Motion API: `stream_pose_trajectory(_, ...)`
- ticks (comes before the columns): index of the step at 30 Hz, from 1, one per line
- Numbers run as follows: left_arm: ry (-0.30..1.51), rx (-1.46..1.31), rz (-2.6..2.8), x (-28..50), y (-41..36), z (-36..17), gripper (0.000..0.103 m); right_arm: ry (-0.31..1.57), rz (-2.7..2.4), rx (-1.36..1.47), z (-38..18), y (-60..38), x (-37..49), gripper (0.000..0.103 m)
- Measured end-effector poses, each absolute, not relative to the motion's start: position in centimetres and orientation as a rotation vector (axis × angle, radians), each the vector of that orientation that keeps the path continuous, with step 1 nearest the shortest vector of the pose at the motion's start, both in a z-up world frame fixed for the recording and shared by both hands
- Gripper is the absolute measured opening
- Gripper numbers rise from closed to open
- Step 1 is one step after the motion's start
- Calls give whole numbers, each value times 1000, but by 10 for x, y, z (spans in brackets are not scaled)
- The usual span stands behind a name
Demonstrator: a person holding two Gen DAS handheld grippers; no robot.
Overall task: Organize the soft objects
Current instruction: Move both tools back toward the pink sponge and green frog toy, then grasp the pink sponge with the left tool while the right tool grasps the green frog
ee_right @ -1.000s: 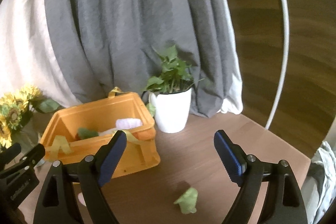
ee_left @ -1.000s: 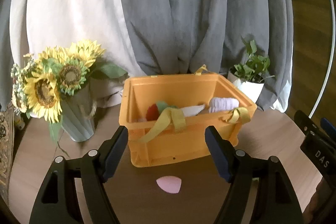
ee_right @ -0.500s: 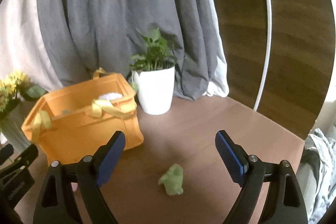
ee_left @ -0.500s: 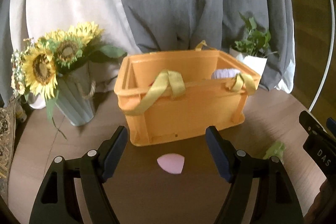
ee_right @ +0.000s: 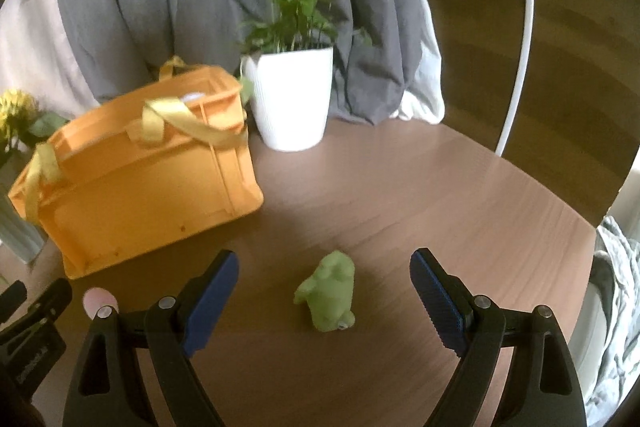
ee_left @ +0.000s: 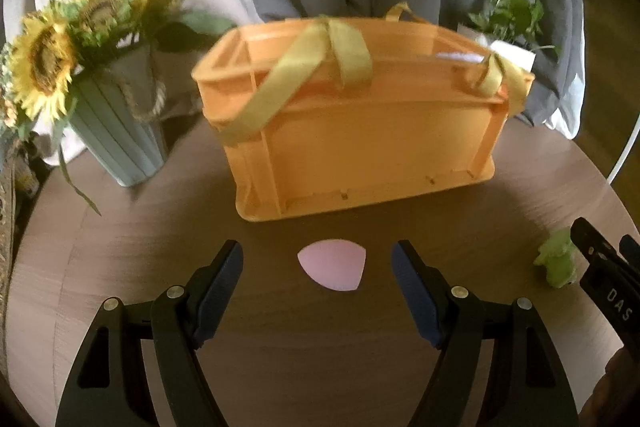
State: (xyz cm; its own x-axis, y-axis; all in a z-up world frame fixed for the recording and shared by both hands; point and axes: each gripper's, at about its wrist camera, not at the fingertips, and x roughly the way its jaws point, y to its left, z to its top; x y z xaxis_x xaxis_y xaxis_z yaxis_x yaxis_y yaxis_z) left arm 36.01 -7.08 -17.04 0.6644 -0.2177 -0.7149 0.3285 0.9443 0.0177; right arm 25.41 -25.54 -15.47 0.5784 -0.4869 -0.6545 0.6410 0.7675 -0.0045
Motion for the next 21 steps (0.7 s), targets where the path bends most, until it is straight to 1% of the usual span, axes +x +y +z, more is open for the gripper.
stream_pose_trajectory(9,880,159,-313,380,-80,-200,76,774,-661,269,-182,-262,269,88)
stream_pose_trajectory(17,930,154,-318,393,-86,-215,75,828,-667,292,-199,-272,280,88)
stream_pose_trajectory(21,938,164,-321,398,-89,-220,66,840,-664,298,-202,-272,283,87)
